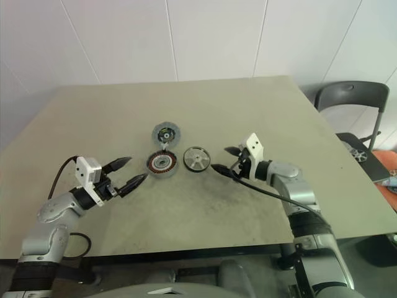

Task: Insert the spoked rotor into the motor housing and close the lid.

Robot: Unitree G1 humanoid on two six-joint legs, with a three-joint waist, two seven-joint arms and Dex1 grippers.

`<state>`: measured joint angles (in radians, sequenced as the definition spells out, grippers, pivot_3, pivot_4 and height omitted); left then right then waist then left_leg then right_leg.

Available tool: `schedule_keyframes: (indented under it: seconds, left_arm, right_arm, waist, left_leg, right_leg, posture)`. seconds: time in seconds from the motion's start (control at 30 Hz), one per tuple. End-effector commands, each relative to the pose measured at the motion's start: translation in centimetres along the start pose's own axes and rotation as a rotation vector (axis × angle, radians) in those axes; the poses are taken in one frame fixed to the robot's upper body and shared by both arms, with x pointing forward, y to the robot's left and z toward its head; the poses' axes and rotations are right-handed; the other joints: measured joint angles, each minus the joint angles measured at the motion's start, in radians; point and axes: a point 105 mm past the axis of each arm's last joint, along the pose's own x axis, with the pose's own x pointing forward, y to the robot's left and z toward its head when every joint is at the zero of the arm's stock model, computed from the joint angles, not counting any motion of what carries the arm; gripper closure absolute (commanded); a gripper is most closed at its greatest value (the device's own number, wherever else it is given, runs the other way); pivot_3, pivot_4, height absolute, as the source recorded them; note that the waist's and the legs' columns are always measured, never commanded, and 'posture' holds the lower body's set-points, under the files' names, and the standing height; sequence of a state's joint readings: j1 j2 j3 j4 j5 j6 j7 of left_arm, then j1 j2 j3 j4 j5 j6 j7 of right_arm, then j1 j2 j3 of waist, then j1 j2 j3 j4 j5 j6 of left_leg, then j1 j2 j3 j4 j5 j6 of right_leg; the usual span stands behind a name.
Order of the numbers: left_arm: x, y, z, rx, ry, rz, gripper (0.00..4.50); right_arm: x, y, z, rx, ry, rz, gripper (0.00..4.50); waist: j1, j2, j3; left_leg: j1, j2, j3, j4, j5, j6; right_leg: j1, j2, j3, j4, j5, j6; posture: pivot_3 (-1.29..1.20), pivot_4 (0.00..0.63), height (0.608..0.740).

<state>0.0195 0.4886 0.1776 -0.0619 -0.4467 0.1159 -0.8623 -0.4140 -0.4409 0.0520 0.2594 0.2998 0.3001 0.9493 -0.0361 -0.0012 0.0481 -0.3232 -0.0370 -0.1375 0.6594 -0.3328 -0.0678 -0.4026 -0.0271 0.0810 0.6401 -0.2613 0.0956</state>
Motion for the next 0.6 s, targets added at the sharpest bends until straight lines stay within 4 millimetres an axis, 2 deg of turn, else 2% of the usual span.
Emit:
schedule_keyframes:
  seconds: [0.03,0.27,0.6]
  left_arm:
    - [-0.39,0.32,1.22,0.047,-0.035,0.004,0.00]
    - [-0.80,0.70,0.46,0.049,-0.023,0.010,0.00]
    - [-0.62,0.83,0.61,0.055,-0.025,0.008,0.00]
  right_arm:
    - [0.25,-0.03,2.08,-0.035,-0.063,0.012,0.03]
    - [0.37,-0.12,2.17,-0.029,-0.070,0.010,0.03]
    - [0.35,-0.16,2.04,-0.029,-0.067,0.003,0.03]
  waist:
    - [0.000,0.000,0.000]
    - [-0.001,0.000,0.000]
    - [0.000,0.000,0.000]
  left_leg:
    - [0.000,0.000,0.000,0.000,0.000,0.000]
    - [0.000,0.000,0.000,0.000,0.000,0.000]
    - [0.000,0.000,0.000,0.000,0.000,0.000]
  right_leg:
    - [0.000,0.000,0.000,0.000,0.000,0.000]
    - [0.000,0.000,0.000,0.000,0.000,0.000]
    - [0.000,0.000,0.000,0.000,0.000,0.000]
  posture:
    - [0.00,0.000,0.740]
    - [0.00,0.000,0.740]
    - [0.00,0.000,0.740]
